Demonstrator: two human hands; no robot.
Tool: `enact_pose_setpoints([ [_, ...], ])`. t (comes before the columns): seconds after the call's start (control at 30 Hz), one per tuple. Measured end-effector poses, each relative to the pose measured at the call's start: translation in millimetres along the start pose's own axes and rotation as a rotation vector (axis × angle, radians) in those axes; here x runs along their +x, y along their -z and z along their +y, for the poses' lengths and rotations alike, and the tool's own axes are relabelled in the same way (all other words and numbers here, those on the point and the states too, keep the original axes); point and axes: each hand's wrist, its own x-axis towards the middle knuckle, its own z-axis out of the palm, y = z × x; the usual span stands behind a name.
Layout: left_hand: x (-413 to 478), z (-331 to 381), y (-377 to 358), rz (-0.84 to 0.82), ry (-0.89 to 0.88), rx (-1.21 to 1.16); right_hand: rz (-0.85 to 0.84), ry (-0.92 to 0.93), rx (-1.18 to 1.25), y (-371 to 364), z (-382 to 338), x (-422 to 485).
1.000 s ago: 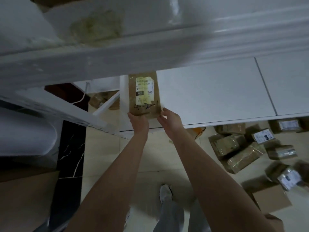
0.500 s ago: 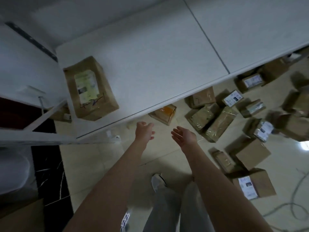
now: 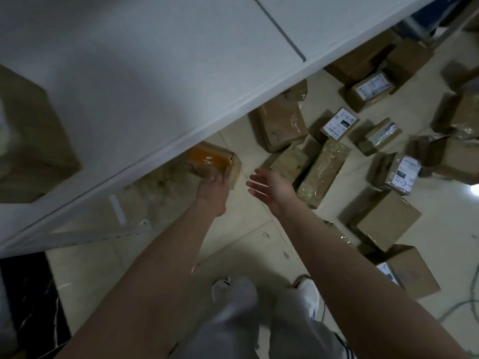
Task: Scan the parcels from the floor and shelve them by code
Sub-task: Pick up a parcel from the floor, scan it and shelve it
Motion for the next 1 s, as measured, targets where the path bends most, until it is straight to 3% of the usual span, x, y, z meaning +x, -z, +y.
enact_pose_setpoints([
  [0.33,159,9,-56,0.092,0.044,0.227,0.013,-0.043,0.080,55,37,158],
  [0.53,206,-7,-72,0.085,-0.049,0.346,0.015,-0.071,0.107,73,60,202],
  [0.77,168,6,-61,0.115,-0.088,0.173,0.082,-0.070,0.136,75,52,168],
  [1.0,55,73,21,0.336,-0.159,-0.070,0.260,-0.017,0.106,78,6,47],
])
